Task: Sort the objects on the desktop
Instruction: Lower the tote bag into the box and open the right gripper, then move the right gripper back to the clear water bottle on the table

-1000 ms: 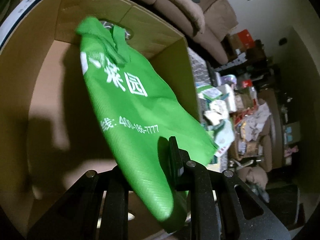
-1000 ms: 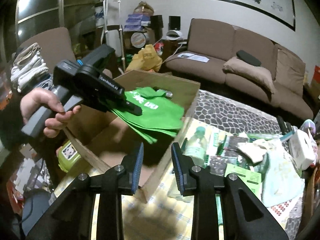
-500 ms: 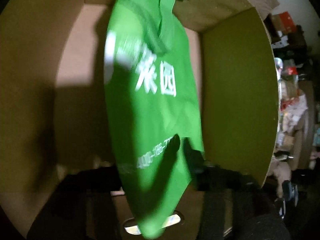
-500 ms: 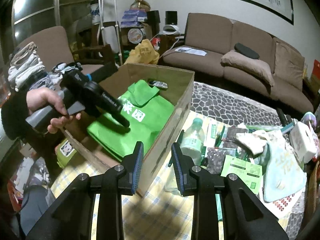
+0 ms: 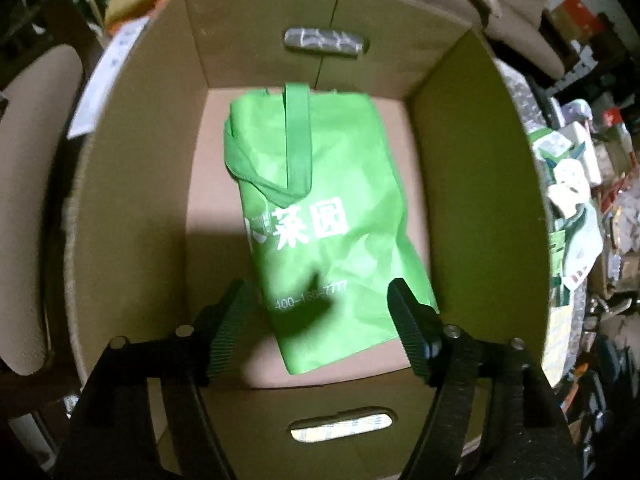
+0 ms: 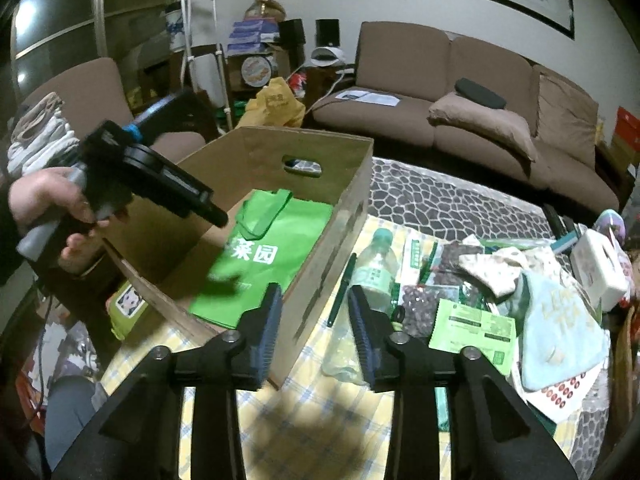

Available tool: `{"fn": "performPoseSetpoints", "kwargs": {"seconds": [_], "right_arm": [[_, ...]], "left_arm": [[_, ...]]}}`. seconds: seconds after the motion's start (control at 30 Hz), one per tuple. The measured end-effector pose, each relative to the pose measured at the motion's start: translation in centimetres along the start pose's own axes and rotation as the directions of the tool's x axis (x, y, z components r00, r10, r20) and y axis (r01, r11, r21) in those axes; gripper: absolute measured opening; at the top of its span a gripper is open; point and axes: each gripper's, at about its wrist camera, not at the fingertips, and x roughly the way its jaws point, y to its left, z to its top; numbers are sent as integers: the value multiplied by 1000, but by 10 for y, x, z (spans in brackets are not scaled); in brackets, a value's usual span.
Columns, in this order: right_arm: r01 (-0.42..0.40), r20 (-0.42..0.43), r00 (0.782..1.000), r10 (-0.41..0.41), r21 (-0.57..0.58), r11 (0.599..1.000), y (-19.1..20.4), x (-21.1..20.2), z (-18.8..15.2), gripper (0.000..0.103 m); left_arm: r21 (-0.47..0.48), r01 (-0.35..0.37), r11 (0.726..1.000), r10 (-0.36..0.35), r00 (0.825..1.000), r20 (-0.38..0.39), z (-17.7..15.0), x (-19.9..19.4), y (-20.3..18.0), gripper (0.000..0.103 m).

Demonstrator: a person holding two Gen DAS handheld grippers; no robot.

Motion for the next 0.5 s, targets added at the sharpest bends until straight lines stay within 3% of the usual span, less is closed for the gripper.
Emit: {"fn": "performPoseSetpoints", "kwargs": {"seconds": [0.1,0.27,0.5], "right_arm": [[22,-13,1000,-22,6,1000,-2,-3,-3,50],[48,-23,999,-47,34,998,-13,-11,-11,74],[78,-33,997,-76,84,993,-33,-28,-25,82]], "left_arm": [[5,32,999,-32,999,36,4,-15,-6,84],[61,39,997,-44,996,81,-17,-28,-32,100],[148,51,988,-68,991,117,-49,-44,-74,103]]}}
